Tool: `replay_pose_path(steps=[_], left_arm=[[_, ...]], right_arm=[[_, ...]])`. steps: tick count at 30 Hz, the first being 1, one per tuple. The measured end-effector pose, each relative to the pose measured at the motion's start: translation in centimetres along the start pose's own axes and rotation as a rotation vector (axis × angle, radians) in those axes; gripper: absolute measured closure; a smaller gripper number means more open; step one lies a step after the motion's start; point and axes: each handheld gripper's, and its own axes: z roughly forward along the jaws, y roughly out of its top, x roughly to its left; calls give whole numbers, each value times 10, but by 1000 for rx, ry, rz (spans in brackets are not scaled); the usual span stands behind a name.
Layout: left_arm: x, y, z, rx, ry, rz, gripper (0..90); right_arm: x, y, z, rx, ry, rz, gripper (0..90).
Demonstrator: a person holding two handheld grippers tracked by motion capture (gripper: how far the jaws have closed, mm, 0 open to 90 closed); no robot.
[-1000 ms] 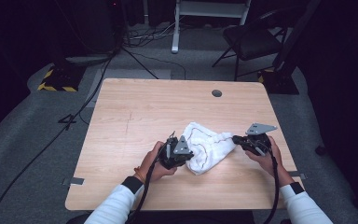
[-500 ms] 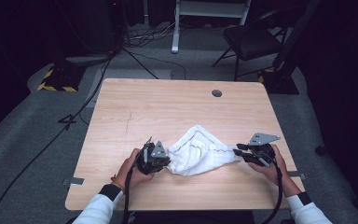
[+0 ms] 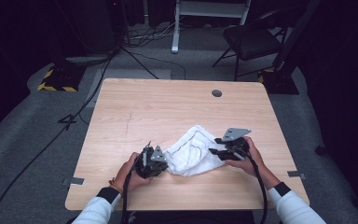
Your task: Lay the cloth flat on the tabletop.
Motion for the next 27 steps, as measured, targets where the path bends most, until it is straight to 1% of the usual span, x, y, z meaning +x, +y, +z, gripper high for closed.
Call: replay_pose_path(steps=[2, 3, 4, 5, 6, 7, 8, 10, 13, 14, 17, 21, 25, 26, 27], left_arm=[[2, -1, 0, 0, -5, -4, 836], [3, -1, 1, -13, -6, -21, 832], [4, -2, 1, -13, -4, -32, 820], [6, -2, 1, -20, -9, -34, 817], [6, -2, 2, -23, -11, -37, 816], [6, -3, 2, -25, -12, -38, 811], [6, -3, 2, -27, -10, -32, 810], [5, -3, 2, -26, -7, -30, 807], [5, -3, 2, -32, -5, -34, 809], [5, -3, 2, -33, -3, -34, 810], [6, -3, 2, -33, 2, -28, 807], [6, -3, 2, -32, 5, -33, 827], [5, -2, 3, -34, 4, -26, 857], [5, -2, 3, -35, 4, -24, 862], [5, -2, 3, -36, 3, -24, 865]], right_arm=[[-1, 5, 11, 7, -4, 4, 504], [-1, 6, 16, 14, 2, 9, 513], [-2, 7, 22, 29, 14, 13, 525], [-2, 7, 26, 55, 25, 11, 533], [-1, 6, 32, 83, 27, -4, 544], [-1, 5, 34, 94, 32, -7, 570], [0, 4, 35, 91, 46, 1, 614], [0, 2, 33, 87, 71, -5, 701], [3, 0, 29, 81, 78, -31, 796], [4, -1, 28, 77, 76, -43, 811], [6, -2, 23, 67, 71, -55, 828], [6, -2, 14, 40, 65, -52, 823], [7, 0, 3, 5, 43, -56, 817], [8, 1, 1, -7, 33, -54, 826], [8, 2, -2, -9, 35, -58, 836]])
